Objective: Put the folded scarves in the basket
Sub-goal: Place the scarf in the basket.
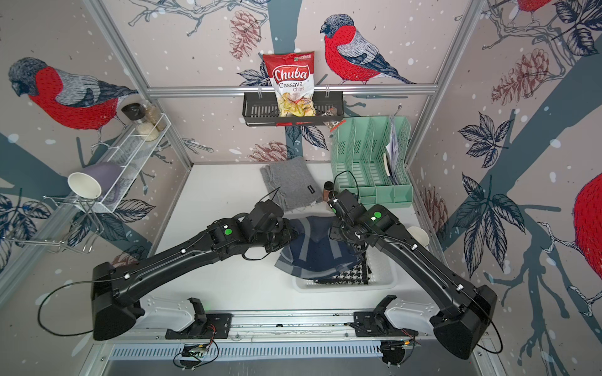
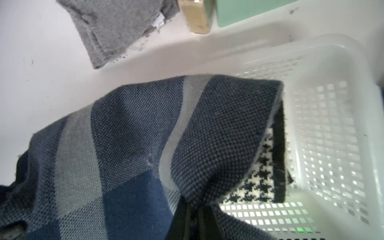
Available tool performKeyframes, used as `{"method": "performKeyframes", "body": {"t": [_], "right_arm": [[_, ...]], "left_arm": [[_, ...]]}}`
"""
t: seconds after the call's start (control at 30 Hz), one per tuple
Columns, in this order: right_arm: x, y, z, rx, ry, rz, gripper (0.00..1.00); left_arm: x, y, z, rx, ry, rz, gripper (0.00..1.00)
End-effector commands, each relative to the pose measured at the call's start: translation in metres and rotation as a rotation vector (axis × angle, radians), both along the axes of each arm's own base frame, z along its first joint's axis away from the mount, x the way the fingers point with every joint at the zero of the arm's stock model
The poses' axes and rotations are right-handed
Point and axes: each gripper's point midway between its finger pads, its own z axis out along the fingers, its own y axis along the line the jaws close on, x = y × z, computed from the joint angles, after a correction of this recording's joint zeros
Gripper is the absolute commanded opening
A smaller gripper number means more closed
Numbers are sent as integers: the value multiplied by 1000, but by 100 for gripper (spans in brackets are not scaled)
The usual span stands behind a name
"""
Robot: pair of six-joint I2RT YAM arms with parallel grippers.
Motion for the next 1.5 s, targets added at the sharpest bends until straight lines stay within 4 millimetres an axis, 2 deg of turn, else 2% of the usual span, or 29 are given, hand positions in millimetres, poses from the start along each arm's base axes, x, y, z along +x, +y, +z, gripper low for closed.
{"method": "performKeyframes", "body": {"t": [0.0,0.2,0.6,1.2,1.47], "right_arm": [[0,-28,-1,-53,-11,-54,0],[-1,-54,-8,-95,5,-106,0],[12,-79,-34,-120,21,-163,0],[22,-92,-65,-134,56,-202,0],[14,-100,-80,-154,82,-249,0]], "left_arm": [[2,-23,10,-50,-30,-3,0],[-3,-43,-3,-39,-19,-40,0],[-5,-54,-32,-1,11,-63,0],[2,-51,-77,125,24,-62,0],[6,-43,-90,197,18,-56,0]]}}
